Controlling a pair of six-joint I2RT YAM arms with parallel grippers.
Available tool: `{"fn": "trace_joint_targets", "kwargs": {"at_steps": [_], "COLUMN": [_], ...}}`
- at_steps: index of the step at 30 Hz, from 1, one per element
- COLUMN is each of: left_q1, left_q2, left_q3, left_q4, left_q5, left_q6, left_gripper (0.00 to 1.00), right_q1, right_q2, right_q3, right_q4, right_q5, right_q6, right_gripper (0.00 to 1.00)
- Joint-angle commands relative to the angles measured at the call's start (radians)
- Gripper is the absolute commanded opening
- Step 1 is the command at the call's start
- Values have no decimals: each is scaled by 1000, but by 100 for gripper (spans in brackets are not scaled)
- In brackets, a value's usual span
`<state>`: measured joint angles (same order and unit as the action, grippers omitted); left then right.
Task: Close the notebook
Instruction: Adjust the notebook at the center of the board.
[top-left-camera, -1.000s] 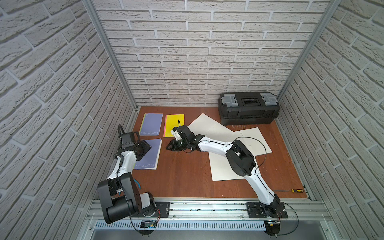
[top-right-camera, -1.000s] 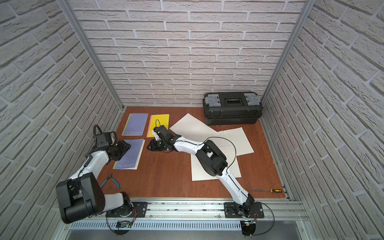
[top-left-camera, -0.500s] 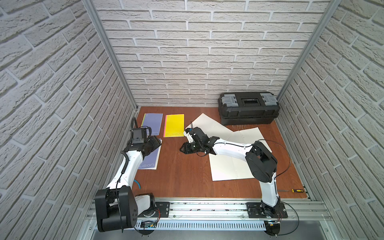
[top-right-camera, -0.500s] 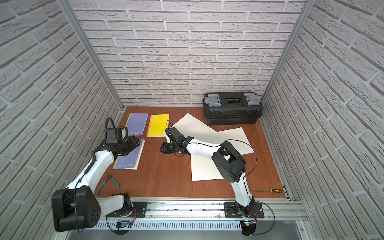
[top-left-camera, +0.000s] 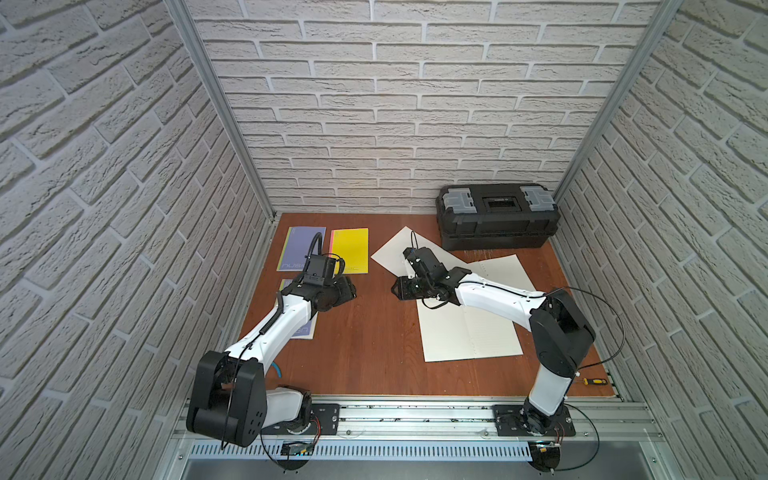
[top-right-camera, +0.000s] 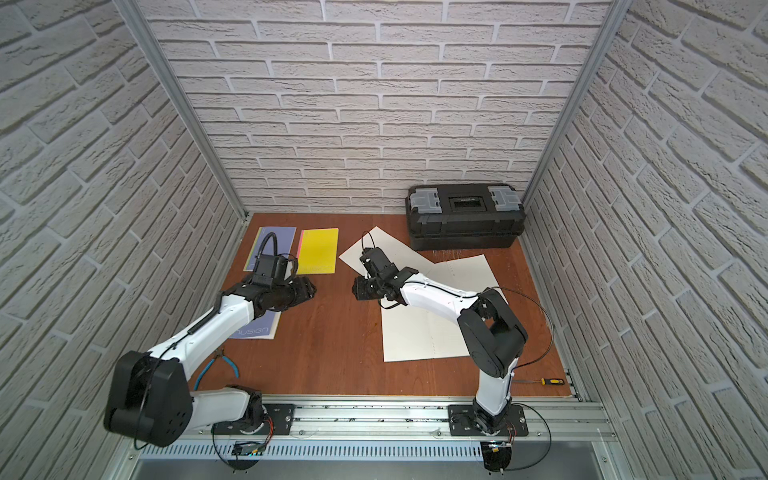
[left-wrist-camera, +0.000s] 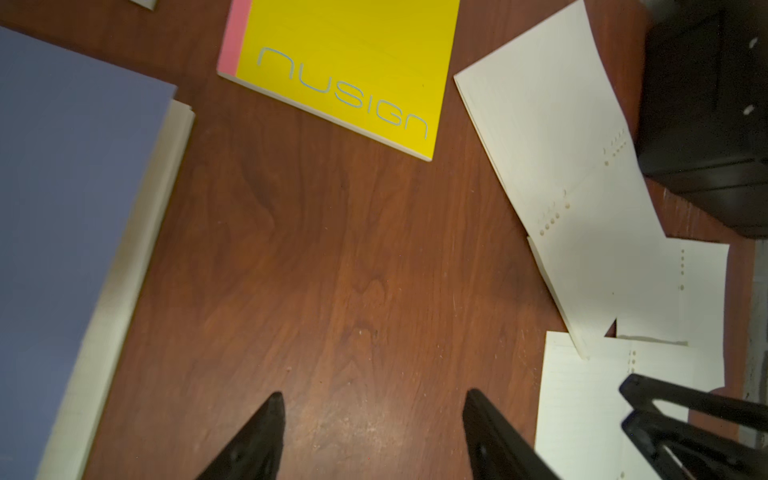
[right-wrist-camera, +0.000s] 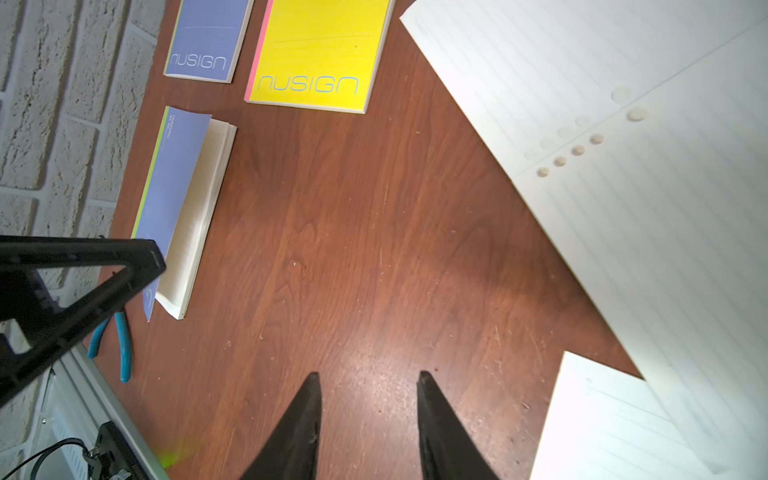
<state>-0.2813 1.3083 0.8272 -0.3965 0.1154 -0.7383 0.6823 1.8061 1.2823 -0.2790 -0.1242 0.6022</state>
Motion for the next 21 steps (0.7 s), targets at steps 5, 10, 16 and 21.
{"fn": "trace_joint_targets", "kwargs": {"at_steps": [5,10,16,21], "left_q1": [-104,-149,-177,-189], "left_q2": [54,80,80,63], "left_q3": [45,50,29,-3], "left_q4": [83,93,102,114], "left_q5": [-18,-14,-14,-14], "left_q6": [-10,-17,-25,-41], "left_gripper": [69,69,68,68], "right_q1": [-73,-116,-149,-158], "right_q2": [-19,25,109,200], "right_q3": [31,84,171,261], "right_q4": [-159,-236,-269,-301], "right_q5": [100,152,140,135], "right_q6": [-71,-122,-190,-222], "right_gripper": [43,44,39,35]}}
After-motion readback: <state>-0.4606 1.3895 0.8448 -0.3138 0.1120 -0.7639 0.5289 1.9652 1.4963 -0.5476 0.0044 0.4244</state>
